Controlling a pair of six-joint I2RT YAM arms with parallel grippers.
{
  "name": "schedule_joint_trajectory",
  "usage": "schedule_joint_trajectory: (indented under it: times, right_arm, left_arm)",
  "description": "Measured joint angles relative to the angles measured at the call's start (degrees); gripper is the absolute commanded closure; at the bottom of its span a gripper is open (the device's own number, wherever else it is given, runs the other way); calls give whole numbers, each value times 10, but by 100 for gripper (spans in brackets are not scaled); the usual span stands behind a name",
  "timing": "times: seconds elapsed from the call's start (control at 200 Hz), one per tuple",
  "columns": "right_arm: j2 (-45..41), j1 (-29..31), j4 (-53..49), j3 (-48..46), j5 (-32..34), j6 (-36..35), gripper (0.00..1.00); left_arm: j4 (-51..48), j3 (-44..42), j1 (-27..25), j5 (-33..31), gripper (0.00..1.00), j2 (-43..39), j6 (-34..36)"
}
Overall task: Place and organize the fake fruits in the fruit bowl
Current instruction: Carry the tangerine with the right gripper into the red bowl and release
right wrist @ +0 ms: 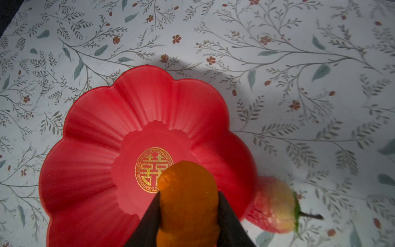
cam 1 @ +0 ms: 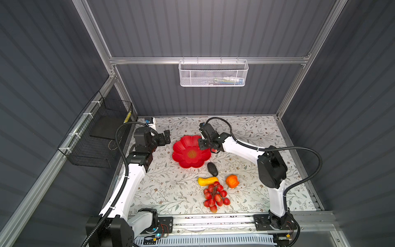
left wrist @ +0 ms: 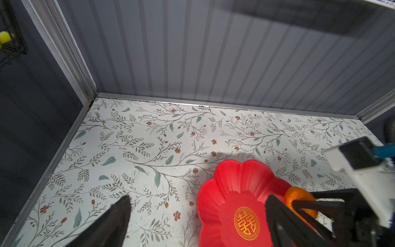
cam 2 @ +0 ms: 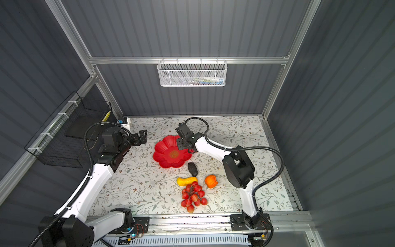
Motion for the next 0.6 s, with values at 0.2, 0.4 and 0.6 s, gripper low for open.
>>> schedule_joint_trajectory:
  times: [0.2, 0.4, 0.6]
  right_arm:
    - [83, 6, -26, 71, -7, -17, 62]
    - [130, 6, -48, 115, -6, -27, 49]
    - [143, 6, -64, 132, -5, -30, 34]
  left_arm:
    - [0, 0, 0, 5, 2, 0, 0]
    - [0, 0, 0, 7, 2, -1, 0]
    - [0, 0, 0, 8, 2, -3, 0]
